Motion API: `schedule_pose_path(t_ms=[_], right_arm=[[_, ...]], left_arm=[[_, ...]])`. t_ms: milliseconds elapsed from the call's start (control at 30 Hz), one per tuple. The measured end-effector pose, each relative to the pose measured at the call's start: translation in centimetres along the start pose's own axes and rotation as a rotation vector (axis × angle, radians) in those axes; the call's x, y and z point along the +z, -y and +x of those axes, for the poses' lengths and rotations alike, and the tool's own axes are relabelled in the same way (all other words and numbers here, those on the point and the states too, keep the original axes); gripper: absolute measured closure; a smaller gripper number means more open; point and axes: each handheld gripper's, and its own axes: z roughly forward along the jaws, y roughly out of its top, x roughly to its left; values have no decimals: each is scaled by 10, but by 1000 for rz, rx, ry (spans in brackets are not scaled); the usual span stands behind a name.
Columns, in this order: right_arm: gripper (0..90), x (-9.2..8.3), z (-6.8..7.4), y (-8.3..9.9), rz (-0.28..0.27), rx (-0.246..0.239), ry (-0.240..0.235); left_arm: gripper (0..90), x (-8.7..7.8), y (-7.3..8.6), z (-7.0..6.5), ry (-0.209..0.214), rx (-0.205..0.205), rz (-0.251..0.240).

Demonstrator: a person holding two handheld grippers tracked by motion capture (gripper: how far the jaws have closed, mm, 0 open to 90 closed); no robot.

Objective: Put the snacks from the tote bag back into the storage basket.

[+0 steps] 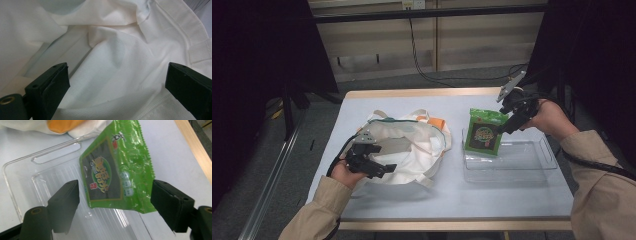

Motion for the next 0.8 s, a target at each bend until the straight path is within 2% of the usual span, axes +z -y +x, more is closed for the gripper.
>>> schedule_pose_path(t_ms=[367, 400, 467, 800], right_arm=[[183, 2, 15, 2, -21, -14, -47], [181, 1, 17, 2, -16, -3, -49], [174, 2, 19, 3, -28, -14, -54], [148, 1, 27, 10, -69, 0, -86]], left_arm=[[52, 0, 0, 0, 5, -1, 2], [52, 0, -1, -1, -2, 2, 8], [52, 0, -1, -1, 2, 2, 5], [52, 0, -1, -1, 0, 5, -1]])
